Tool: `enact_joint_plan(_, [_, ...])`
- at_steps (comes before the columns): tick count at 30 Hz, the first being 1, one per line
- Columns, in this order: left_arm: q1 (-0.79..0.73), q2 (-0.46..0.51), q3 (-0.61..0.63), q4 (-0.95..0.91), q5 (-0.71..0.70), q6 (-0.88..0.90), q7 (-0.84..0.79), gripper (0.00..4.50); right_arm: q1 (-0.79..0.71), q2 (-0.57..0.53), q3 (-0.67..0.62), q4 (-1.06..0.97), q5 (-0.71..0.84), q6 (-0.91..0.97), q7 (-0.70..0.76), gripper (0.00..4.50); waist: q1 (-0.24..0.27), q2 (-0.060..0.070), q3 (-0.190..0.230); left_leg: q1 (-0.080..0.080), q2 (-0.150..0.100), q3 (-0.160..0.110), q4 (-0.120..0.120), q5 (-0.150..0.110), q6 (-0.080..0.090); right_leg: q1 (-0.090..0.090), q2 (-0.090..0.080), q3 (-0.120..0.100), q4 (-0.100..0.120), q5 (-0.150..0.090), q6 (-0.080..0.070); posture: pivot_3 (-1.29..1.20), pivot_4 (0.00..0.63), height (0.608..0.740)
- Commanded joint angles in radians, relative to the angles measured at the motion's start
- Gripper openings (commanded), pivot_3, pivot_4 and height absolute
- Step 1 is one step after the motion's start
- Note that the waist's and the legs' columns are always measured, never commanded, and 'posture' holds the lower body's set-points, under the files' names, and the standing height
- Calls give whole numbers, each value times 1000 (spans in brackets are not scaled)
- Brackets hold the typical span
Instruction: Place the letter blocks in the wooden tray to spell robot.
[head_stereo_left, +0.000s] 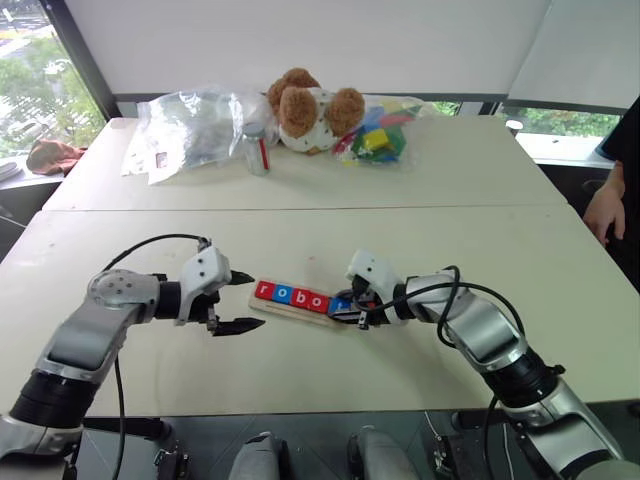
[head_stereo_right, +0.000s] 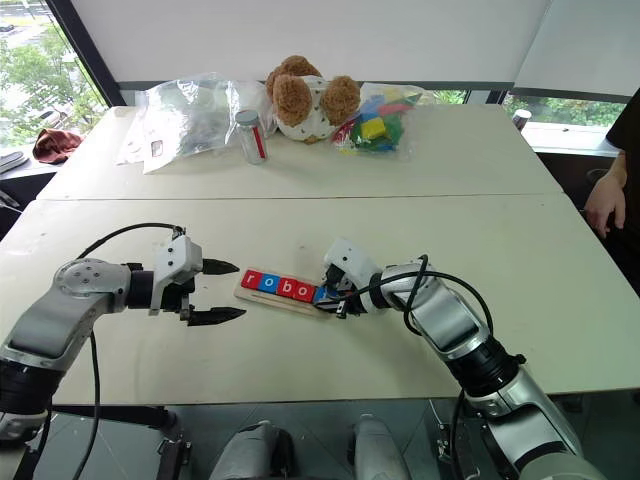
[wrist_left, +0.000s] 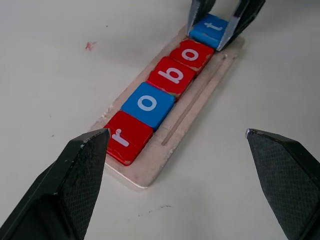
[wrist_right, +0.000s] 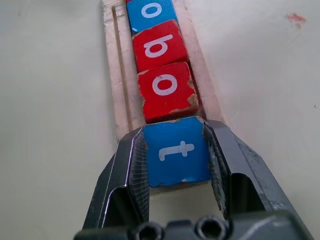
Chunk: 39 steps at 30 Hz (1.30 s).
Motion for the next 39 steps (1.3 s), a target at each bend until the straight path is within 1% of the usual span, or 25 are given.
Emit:
enact_joint_plan(1, [7, 8, 30, -40, -22, 7, 9, 4500, -27, 17, 2, 0, 1, -24, -7, 1176, 0, 0, 0, 0, 0, 0, 0, 0, 0, 0, 0, 0, 0, 0, 0, 0, 150, 740])
enact_joint_plan(9, [-3, -1, 11, -31, -19, 5, 25, 4500, -37, 34, 1, 17, 4, -36, -14, 1176, 0, 0, 0, 0, 0, 0, 0, 0, 0, 0, 0, 0, 0, 0, 0, 0, 150, 740])
enact_joint_plan(11, [-10, -2, 8, -22, -18, 3, 25, 4500, -38, 33, 2, 20, -2, -49, -17, 2248, 0, 0, 0, 0, 0, 0, 0, 0, 0, 0, 0, 0, 0, 0, 0, 0, 150, 740])
enact_joint_plan(12, [-14, -4, 6, -17, -17, 2, 25, 4500, -39, 32, 3, 22, -8, -59, -21, 2646, 0, 0, 0, 0, 0, 0, 0, 0, 0, 0, 0, 0, 0, 0, 0, 0, 150, 740])
enact_joint_plan(13, [-17, -5, 5, -14, -17, 1, 24, 4500, -40, 31, 4, 24, -11, -67, -23, 3248, 0, 0, 0, 0, 0, 0, 0, 0, 0, 0, 0, 0, 0, 0, 0, 0, 150, 740])
enact_joint_plan(15, [-20, -7, 1, -11, -16, 0, 24, 4500, -42, 26, -3, 17, -12, -73, -24, 4177, 0, 0, 0, 0, 0, 0, 0, 0, 0, 0, 0, 0, 0, 0, 0, 0, 150, 740])
enact_joint_plan(16, [-21, -8, 0, -11, -16, 1, 24, 4500, -43, 20, -6, 11, -13, -77, -20, 4472, 0, 0, 0, 0, 0, 0, 0, 0, 0, 0, 0, 0, 0, 0, 0, 0, 150, 740])
enact_joint_plan(21, [-23, -11, 1, -4, -14, -3, 22, 4500, -48, -4, -17, -17, -23, -93, -24, 4472, 0, 0, 0, 0, 0, 0, 0, 0, 0, 0, 0, 0, 0, 0, 0, 0, 150, 740])
enact_joint_plan(25, [-28, -14, -1, 3, -11, -6, 23, 4500, -39, -55, -41, -43, -32, -110, -20, 4472, 0, 0, 0, 0, 0, 0, 0, 0, 0, 0, 0, 0, 0, 0, 0, 0, 150, 740])
enact_joint_plan(31, [-27, -8, 4, 11, -10, -7, 18, 4500, -22, -125, -101, -73, -11, -76, -13, 4472, 0, 0, 0, 0, 0, 0, 0, 0, 0, 0, 0, 0, 0, 0, 0, 0, 150, 740])
enact_joint_plan(34, [-29, -5, 6, 23, -6, -12, 13, 4500, -15, -138, -114, -87, 0, -48, -15, 4472, 0, 0, 0, 0, 0, 0, 0, 0, 0, 0, 0, 0, 0, 0, 0, 0, 150, 740])
enact_joint_plan(39, [-42, -13, 1, 35, -1, -17, 12, 4500, -3, -119, -85, -29, -39, -93, -43, 4472, -1, 0, 0, 0, 0, 0, 0, 0, 0, 0, 0, 0, 0, 0, 0, 0, 150, 740])
